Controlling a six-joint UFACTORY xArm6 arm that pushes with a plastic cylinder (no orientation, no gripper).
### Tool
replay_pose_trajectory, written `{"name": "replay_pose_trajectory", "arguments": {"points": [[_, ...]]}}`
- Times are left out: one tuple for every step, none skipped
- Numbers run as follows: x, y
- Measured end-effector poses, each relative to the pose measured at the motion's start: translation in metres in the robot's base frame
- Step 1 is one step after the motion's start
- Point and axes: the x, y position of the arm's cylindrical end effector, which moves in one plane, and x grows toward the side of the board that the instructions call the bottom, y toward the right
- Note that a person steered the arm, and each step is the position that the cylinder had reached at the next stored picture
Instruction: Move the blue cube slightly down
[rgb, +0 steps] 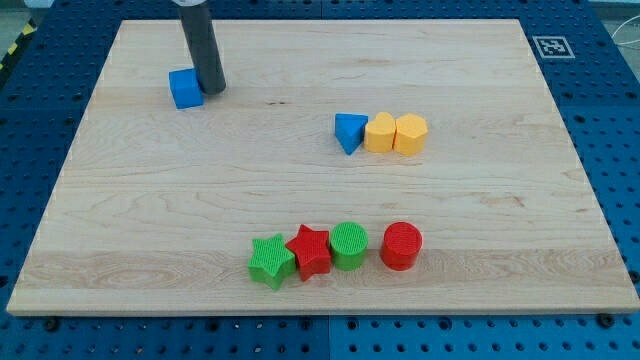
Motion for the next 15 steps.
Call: {"name": "replay_pose_trajectory", "arguments": {"points": [[-0.001,0.0],[-0.001,0.0],[-0.013,0.001],[-0.042,0.005],[-0.075,0.005],[-0.1,0.0],[-0.101,-0.015],[-0.085,-0.023],[-0.068,-0.025],[-0.046,-0.025],[-0.023,-0.025],[-0.005,-0.025],[0.01,-0.025],[0.015,-0.025],[0.013,-0.007]]}}
